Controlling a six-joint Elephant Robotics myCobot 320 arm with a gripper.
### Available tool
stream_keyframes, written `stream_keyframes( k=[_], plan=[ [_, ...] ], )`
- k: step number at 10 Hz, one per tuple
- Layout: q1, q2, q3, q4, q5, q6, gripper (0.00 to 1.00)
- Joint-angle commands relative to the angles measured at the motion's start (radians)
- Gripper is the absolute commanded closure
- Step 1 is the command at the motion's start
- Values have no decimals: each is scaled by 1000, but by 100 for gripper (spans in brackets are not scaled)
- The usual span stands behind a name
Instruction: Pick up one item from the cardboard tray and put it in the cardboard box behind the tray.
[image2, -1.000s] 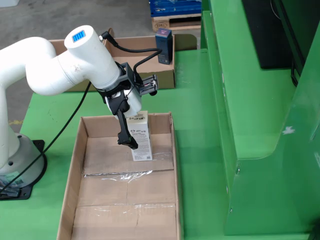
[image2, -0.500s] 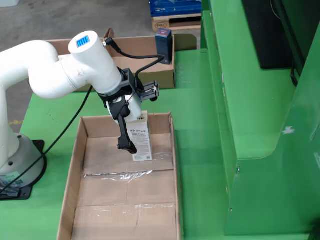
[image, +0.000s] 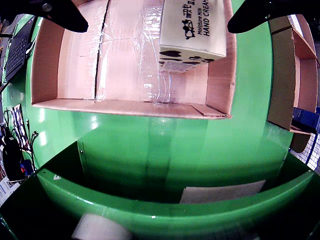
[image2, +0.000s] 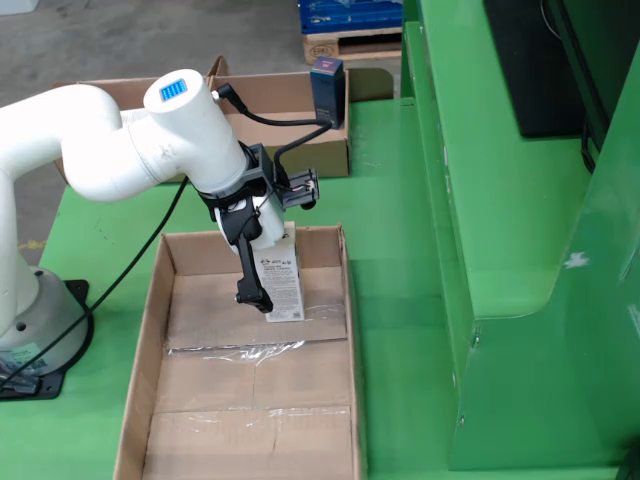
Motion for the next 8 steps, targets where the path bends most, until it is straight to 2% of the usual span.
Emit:
stream_keyframes(
  k=[1,4,8],
  plan=[
    [-9,21,29,10,4,-6,0],
    [-9,21,29,10,4,-6,0],
    [-9,21,29,10,4,-6,40]
  ],
)
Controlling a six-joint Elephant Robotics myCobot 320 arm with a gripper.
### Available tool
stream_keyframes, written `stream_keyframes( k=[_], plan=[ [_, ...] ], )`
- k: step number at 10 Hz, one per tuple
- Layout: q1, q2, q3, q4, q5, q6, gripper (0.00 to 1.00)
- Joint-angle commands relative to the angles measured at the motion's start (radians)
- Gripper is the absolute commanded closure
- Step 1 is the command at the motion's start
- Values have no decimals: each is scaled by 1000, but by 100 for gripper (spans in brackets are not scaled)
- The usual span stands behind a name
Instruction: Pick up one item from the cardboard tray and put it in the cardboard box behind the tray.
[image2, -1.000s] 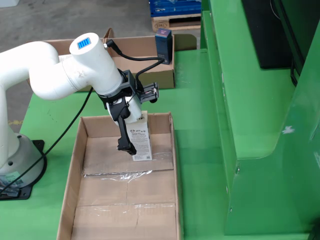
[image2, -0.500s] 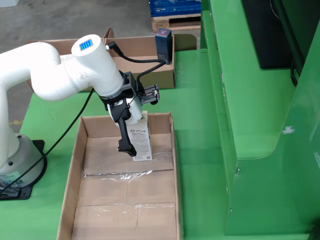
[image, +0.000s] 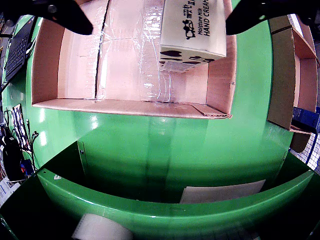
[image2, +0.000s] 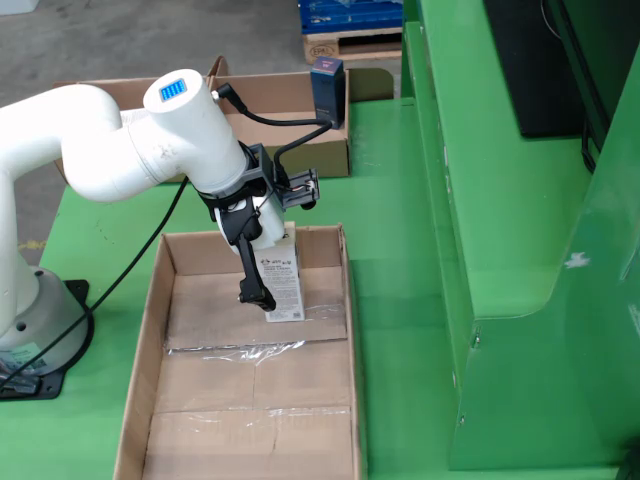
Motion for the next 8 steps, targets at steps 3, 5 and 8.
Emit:
stream_keyframes(
  k=[3,5,8],
  plan=[
    [-7,21,29,10,4,-6,70],
    [-7,21,29,10,4,-6,90],
    [-7,21,29,10,4,-6,100]
  ],
)
